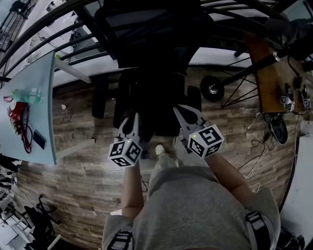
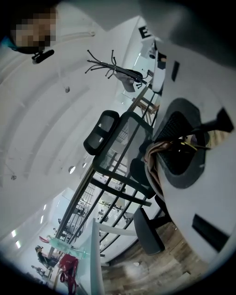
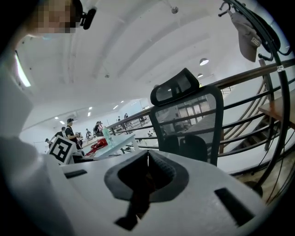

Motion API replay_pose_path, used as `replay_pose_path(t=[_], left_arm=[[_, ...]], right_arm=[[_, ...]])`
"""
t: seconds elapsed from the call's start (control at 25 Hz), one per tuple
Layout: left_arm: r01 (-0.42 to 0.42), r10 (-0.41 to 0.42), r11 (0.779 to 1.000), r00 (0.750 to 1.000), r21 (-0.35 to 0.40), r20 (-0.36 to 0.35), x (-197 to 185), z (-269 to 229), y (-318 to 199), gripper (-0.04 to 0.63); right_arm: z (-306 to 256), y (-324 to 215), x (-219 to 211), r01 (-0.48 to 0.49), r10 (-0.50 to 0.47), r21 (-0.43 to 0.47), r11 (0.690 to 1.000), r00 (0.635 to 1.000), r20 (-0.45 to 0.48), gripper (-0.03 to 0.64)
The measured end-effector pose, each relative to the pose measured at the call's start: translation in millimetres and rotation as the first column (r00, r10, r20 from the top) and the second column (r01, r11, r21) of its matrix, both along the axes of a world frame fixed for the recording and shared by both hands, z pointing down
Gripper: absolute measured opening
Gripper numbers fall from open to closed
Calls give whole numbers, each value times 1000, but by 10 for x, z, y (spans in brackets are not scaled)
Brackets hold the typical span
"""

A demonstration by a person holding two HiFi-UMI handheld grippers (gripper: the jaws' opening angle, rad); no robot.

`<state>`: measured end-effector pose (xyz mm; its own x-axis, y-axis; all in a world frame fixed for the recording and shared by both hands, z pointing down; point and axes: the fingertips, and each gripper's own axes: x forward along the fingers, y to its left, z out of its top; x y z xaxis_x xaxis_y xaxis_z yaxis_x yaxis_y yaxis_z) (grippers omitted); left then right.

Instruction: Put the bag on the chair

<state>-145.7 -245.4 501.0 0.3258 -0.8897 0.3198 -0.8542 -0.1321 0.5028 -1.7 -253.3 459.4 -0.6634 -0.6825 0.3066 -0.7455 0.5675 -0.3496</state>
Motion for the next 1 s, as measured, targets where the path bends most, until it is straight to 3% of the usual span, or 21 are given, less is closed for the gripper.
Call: replay_pose_path(t=[0.32,0.72,1.0], left_arm=[[1,-2,998,1000,-61,-9,2,491,-595,40],[-8,8,1000,1000,-14,-9,173,618,-1415,40],[8,-9,997,1000,-82,-16,278,1037,-1429,40]], right_arm=[[417,-229,-122,48,-50,-77,996,999,-13,3],[622,-488,-33,46,-49,-111,993,999,-19,3],[729,-520,-2,37,-40,-128,991,999,-20,3]])
